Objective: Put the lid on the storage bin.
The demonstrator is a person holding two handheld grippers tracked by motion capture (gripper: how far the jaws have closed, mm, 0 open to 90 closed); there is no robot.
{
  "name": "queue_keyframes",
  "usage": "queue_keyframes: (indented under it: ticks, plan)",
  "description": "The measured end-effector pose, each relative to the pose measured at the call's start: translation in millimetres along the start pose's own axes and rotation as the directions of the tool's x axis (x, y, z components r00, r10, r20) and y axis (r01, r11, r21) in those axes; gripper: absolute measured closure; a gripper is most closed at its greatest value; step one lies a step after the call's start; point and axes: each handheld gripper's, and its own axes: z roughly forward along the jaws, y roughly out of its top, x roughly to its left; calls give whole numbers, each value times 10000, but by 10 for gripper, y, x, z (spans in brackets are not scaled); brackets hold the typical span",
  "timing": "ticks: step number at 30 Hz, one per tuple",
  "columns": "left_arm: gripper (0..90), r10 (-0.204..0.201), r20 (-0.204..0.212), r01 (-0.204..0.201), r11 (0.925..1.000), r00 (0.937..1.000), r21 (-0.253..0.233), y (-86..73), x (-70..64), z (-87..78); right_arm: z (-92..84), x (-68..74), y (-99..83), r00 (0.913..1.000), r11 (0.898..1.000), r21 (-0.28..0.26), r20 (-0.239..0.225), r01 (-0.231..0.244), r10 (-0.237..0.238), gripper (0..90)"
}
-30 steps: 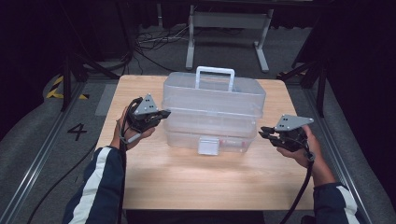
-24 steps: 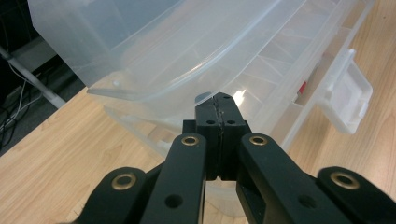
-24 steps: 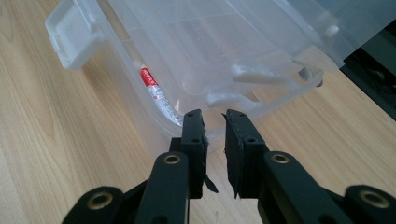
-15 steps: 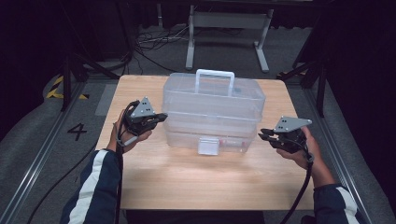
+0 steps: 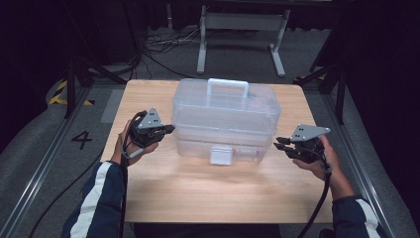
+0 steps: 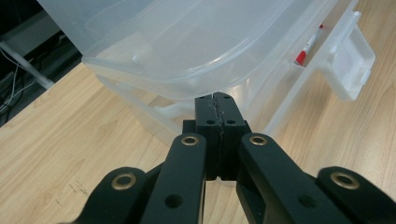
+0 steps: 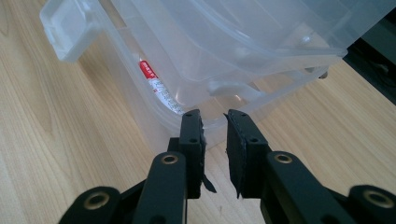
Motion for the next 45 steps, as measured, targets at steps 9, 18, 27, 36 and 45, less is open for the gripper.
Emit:
queue_keyframes:
  ticks: [9, 18, 27, 36, 45]
  plan:
    - [900, 137, 64, -140, 9991, 9999, 399, -46, -28, 34, 14, 1, -18, 10000, 10000, 1, -27, -27, 27, 758]
    - [900, 174, 95, -181, 9972, 9998, 727, -103, -45, 58, 49, 12, -33, 9999, 9999, 166, -103, -20, 22, 753]
    - [900, 292, 39, -295, 9935, 9996, 1095, -152, -64, 107, 69, 20, -38, 9999, 9998, 199, -145, 4, -1, 753]
    - [900, 333, -15, -328, 9918, 9994, 1235, -168, -75, 121, 83, 23, -44, 9999, 9998, 221, -160, -9, 13, 751]
    - [900, 308, -94, -293, 9905, 9995, 1341, -204, -87, 131, 87, 33, -43, 9998, 9998, 213, -215, 0, 5, 747]
